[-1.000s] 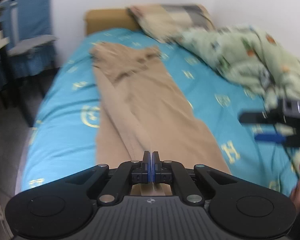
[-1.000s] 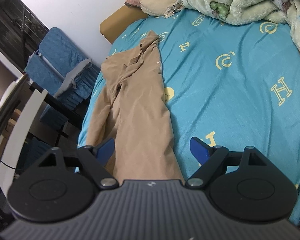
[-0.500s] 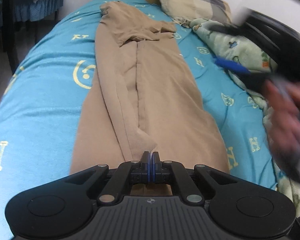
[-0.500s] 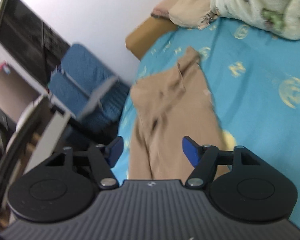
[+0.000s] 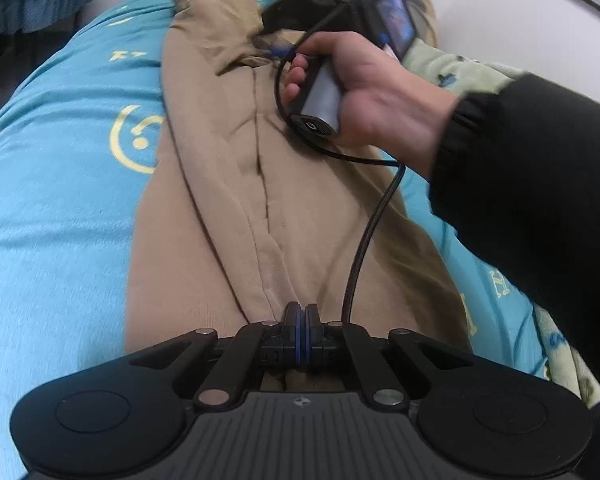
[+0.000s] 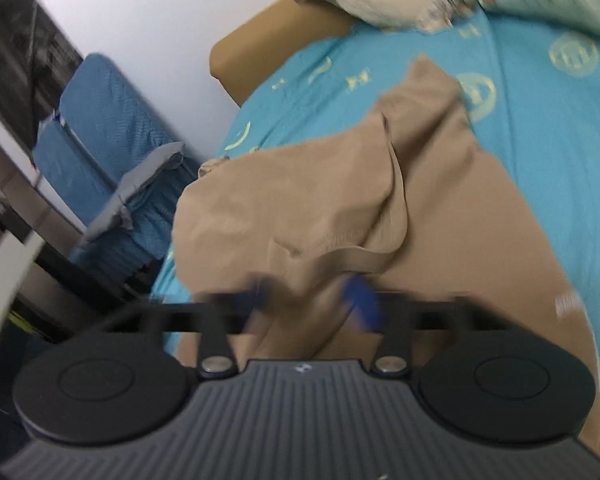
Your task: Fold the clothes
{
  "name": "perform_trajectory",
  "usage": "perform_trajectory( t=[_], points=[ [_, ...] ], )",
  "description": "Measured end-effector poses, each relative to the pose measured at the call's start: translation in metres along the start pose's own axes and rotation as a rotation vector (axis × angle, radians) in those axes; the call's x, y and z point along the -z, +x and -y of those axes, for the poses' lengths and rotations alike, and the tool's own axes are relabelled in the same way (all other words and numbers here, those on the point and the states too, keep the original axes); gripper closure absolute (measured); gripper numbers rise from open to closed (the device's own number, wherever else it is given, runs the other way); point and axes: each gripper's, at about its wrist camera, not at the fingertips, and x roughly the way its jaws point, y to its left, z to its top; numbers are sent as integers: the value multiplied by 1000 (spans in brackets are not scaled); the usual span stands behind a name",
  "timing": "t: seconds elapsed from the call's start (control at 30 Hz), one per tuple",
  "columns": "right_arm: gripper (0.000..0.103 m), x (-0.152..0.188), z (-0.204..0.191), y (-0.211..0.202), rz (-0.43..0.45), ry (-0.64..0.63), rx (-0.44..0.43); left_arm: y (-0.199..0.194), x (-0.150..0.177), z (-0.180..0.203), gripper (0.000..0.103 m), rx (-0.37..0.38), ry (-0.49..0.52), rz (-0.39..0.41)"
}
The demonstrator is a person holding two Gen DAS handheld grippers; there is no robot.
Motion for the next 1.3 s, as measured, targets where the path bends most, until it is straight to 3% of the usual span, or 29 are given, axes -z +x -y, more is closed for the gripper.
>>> perform_trajectory(
  t=[0.1,0.17,0.33,0.5,0.6,0.67,0.7,0.77,0.8,0.83,0.87,1.07,1.3],
  points=[
    [96,-9,-7,-19,114,-91,-24,-9,4,2,101,-8,16,61],
    [96,-19,-4,-37,185,-81,-38,-21,8,6,102,1,32,110],
    [96,-40,22,-65,265,-15,8,-39,20,10,102,54,43,108],
    [96,-42,32,-52,216,-106,106,-34,21,9,102,50,32,51],
    [94,-43,33,-41,177,-167,118,-27,18,8,101,29,43,47],
    [93,-45,31,-40,156,-155,95,-28,17,11,89,27,65,53],
    [88,-46,31,-42,144,-149,78,-30,17,12,84,28,78,57],
    [60,-45,27,-54,132,-152,59,-35,16,14,63,26,102,81],
    [28,-44,23,-62,137,-154,59,-38,16,14,58,23,114,96],
    [11,-44,20,-69,142,-157,58,-41,15,15,47,21,126,111],
    [12,-43,17,-77,147,-159,58,-46,15,15,40,17,135,132],
    [13,-30,1,-157,170,-161,30,-83,10,14,24,-39,119,282],
    [14,22,-9,-275,146,-184,-20,-99,-4,6,24,-99,8,327]
  ],
)
